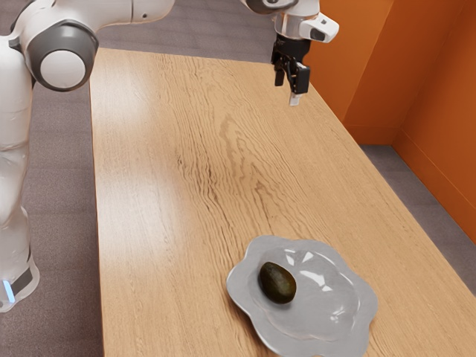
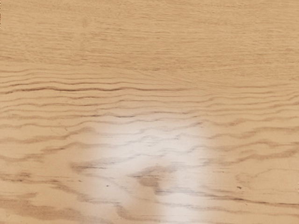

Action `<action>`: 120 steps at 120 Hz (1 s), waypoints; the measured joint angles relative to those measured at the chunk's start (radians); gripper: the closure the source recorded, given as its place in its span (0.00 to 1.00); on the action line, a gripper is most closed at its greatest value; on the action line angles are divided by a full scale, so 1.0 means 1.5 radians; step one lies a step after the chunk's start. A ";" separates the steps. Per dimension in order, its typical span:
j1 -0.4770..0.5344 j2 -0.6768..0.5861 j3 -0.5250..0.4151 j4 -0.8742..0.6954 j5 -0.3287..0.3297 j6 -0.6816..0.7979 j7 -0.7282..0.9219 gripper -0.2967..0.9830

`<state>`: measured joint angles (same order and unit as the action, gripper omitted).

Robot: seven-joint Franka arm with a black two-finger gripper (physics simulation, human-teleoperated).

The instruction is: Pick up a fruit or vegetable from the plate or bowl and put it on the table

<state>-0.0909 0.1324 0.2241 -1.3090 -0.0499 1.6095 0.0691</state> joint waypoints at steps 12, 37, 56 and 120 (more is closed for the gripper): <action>0.000 0.000 0.001 0.000 0.001 -0.003 -0.006 0.23; 0.001 0.000 0.000 0.002 0.002 -0.010 -0.015 0.23; 0.000 0.032 -0.028 0.000 -0.003 -0.014 -0.012 0.23; -0.030 0.103 -0.253 -0.015 -0.007 -0.025 0.021 0.23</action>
<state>-0.1353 0.2863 -0.1557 -1.3318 -0.0610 1.5717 0.1013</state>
